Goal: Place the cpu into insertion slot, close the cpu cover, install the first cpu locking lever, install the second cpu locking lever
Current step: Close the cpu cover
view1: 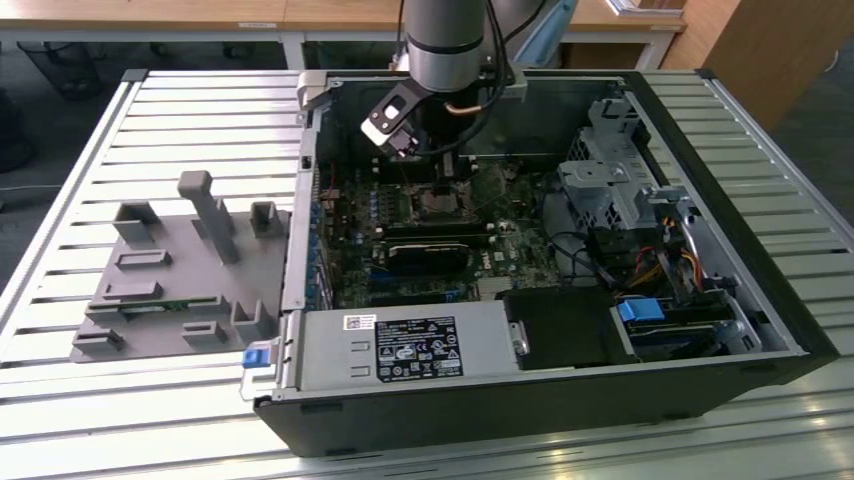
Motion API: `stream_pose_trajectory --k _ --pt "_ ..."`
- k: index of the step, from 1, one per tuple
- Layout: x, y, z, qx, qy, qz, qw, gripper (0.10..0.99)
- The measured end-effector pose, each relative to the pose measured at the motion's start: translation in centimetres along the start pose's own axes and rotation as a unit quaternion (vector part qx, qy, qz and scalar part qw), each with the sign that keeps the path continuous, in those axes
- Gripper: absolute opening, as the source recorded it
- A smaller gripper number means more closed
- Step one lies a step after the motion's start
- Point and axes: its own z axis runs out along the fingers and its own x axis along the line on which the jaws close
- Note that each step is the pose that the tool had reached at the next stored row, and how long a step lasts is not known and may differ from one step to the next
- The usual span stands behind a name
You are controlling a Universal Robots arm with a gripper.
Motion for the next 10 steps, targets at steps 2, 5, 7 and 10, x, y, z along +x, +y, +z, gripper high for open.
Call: stream_pose_trajectory --k 2,5,7,10 --pt "0.00 0.01 -0.16 0.0000 0.0000 0.000 1.0000 0.106" --pt "0.00 0.02 -0.38 0.0000 0.0000 0.000 1.0000 0.106" --pt "0.00 0.03 -0.50 0.0000 0.0000 0.000 1.0000 0.106" --pt "0.00 0.04 -0.63 0.0000 0.0000 0.000 1.0000 0.106"
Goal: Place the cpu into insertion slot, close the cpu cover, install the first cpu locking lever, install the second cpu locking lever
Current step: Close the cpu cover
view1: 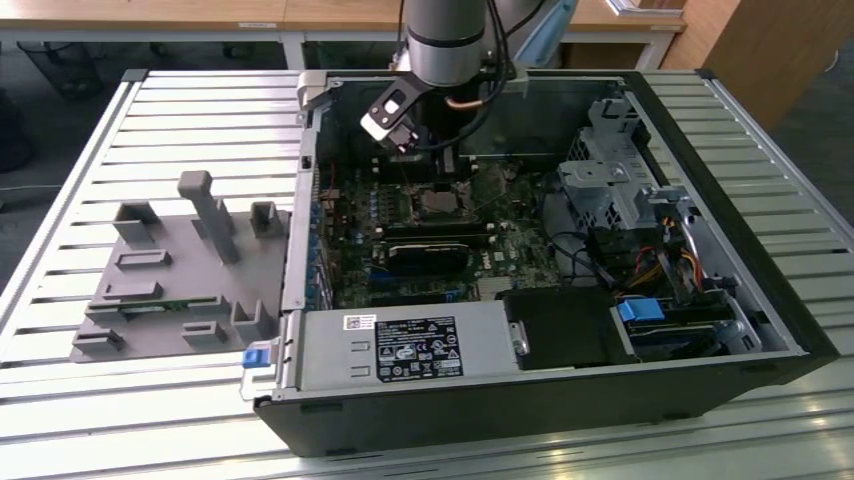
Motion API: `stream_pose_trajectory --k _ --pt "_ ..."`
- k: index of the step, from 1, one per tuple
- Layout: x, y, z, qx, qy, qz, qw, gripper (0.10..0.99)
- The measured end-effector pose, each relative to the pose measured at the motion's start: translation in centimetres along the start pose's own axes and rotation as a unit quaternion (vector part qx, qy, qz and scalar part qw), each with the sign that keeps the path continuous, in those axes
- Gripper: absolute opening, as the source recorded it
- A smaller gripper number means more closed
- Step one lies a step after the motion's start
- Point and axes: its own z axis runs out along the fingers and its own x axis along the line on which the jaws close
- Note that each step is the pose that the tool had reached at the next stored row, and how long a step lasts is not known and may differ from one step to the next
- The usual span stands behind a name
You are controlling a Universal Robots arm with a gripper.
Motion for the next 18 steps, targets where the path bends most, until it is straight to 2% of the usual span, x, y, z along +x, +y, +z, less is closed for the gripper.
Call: stream_pose_trajectory --k 5,12,18 --pt "0.00 0.04 -0.71 0.0000 0.0000 0.000 1.0000 0.106" --pt "0.00 0.16 -2.49 0.0001 -0.0001 0.000 1.0000 0.106" --pt "-0.20 0.17 -2.57 0.0001 -0.0001 0.000 1.0000 0.106"
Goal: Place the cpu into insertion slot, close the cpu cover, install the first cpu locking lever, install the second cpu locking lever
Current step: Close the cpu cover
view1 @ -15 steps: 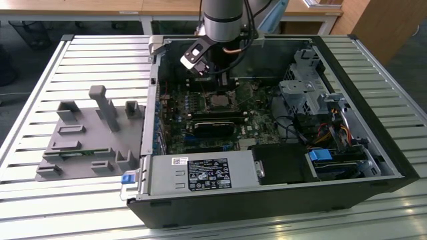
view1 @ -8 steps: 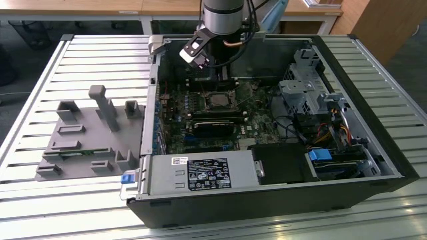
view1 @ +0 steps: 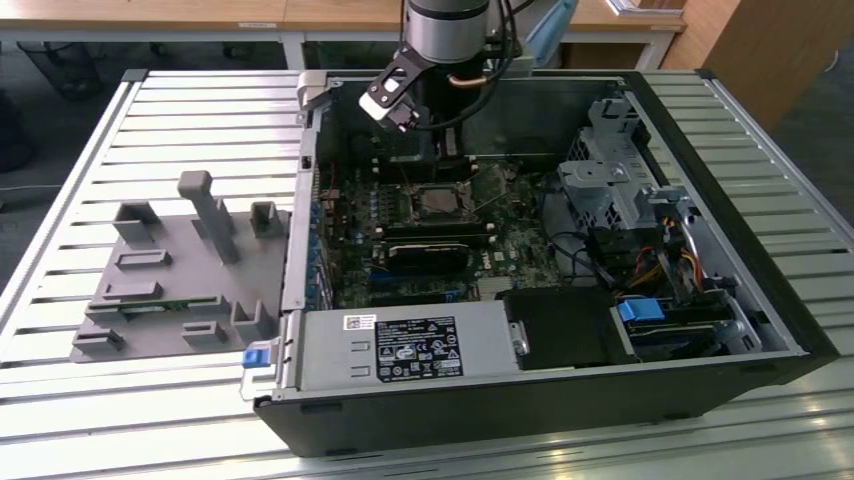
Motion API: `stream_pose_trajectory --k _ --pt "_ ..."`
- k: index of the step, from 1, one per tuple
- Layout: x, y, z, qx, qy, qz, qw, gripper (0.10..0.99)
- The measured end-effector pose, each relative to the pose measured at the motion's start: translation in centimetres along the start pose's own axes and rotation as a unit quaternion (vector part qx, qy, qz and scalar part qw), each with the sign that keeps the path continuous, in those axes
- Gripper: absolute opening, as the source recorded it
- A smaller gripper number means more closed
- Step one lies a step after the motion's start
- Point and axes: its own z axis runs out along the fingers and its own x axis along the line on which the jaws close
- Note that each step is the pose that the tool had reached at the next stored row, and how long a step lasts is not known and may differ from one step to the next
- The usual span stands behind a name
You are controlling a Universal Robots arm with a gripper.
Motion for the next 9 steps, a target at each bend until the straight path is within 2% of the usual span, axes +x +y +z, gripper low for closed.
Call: stream_pose_trajectory --k 5,9 --pt "-0.46 0.07 0.01 0.0000 0.0001 0.000 1.0000 0.106" --pt "-0.44 1.29 0.09 0.0038 0.0000 0.000 1.0000 0.106"
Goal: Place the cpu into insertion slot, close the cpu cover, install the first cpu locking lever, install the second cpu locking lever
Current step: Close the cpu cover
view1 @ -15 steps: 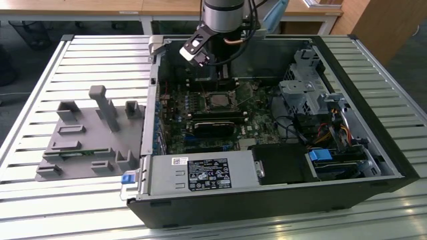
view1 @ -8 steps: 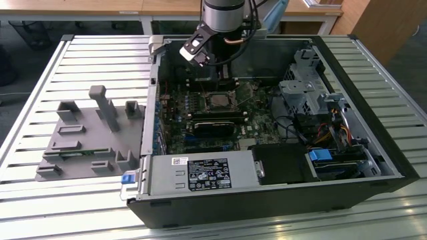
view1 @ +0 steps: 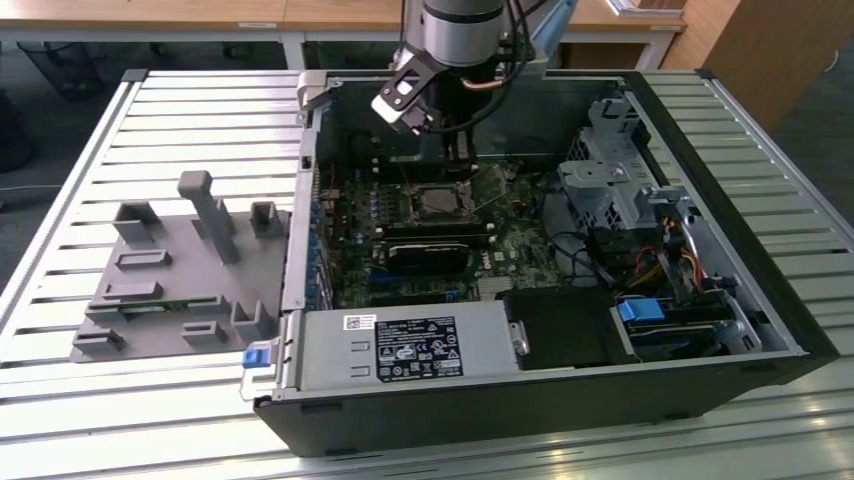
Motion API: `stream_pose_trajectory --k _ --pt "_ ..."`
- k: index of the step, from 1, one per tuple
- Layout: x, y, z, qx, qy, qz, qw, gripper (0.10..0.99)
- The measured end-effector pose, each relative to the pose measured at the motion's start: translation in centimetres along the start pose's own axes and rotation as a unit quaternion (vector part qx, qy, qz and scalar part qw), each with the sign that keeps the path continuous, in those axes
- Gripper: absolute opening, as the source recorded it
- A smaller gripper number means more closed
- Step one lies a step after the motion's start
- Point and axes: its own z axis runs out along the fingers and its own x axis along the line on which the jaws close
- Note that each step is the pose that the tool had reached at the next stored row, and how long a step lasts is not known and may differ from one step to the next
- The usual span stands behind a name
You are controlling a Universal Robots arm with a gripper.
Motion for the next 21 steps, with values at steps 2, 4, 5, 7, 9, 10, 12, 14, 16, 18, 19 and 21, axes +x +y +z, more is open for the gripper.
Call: stream_pose_trajectory --k 2,4,5,7,9,10,12,14,16,18,19,21 --pt "0.01 0.67 0.04 0.0041 -0.0001 0.000 1.0000 0.106" --pt "0.01 0.95 -0.06 0.0082 -0.0004 0.000 1.0000 0.106" --pt "0.01 0.99 -0.23 0.0086 -0.0003 0.000 1.0000 0.106" --pt "0.02 1.03 -0.56 0.0087 -0.0002 0.000 1.0000 0.106" --pt "0.02 1.16 -0.59 0.0086 0.0000 -0.002 1.0000 0.106" --pt "0.03 1.31 -0.58 0.0087 0.0001 -0.003 1.0000 0.106" --pt "0.03 1.72 -0.56 0.0090 0.0001 -0.005 0.9999 0.106" --pt "0.04 2.14 -0.53 0.0091 0.0002 -0.007 0.9999 0.106" --pt "0.05 2.50 -0.51 0.0092 0.0002 -0.009 0.9999 0.106" --pt "0.06 2.80 -0.49 0.0092 0.0003 -0.010 0.9999 0.106" --pt "0.06 2.94 -0.48 0.0092 0.0003 -0.011 0.9999 0.106" --pt "0.07 3.21 -0.47 0.0092 0.0004 -0.014 0.9999 0.106"
